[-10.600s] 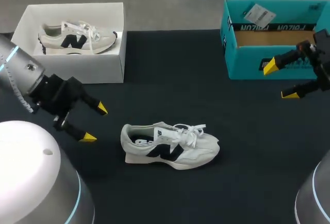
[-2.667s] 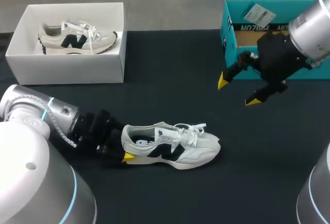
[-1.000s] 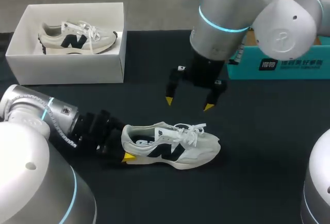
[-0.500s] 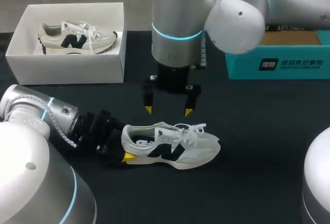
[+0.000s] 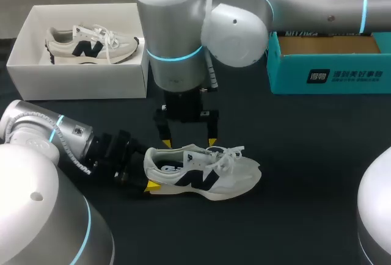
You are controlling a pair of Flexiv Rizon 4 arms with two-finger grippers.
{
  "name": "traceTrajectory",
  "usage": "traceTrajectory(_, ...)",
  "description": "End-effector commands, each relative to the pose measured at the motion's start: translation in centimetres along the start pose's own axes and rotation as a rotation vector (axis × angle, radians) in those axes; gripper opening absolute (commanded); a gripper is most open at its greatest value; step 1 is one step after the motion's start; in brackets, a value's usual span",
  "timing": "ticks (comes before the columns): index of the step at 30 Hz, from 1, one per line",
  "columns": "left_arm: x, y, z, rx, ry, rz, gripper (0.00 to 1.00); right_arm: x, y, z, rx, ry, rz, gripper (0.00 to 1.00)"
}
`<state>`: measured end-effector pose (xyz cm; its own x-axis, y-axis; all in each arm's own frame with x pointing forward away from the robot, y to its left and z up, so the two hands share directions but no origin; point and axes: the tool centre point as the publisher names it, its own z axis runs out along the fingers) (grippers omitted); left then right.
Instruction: Take the shoe out of the shoebox, open the shoe tongue, remove and reinsert the insole, then place the shoe into the shoebox
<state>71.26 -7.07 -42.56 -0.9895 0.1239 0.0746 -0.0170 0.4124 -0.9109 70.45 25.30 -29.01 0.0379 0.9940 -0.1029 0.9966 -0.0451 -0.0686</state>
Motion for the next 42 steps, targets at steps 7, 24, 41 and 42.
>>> traceTrajectory(7, 0.0, 0.1, 0.1, -0.001, -0.001, 0.000, 0.00, 0.0, -0.2, 1.6, -0.005, -0.082, 0.042, 1.00)
traceTrajectory(24, 0.0, 0.1, 0.1, -0.001, -0.001, 0.000, 0.00, 0.1, -0.3, 2.4, -0.011, -0.083, 0.047, 1.00)
traceTrajectory(41, 0.0, 0.1, 0.1, -0.001, -0.001, 0.000, 0.00, -0.3, -0.9, 5.3, -0.012, -0.157, 0.080, 1.00)
traceTrajectory(42, 0.0, 0.1, 0.1, -0.001, -0.001, 0.000, 0.00, -0.3, -0.7, 5.7, 0.002, -0.171, 0.079, 1.00)
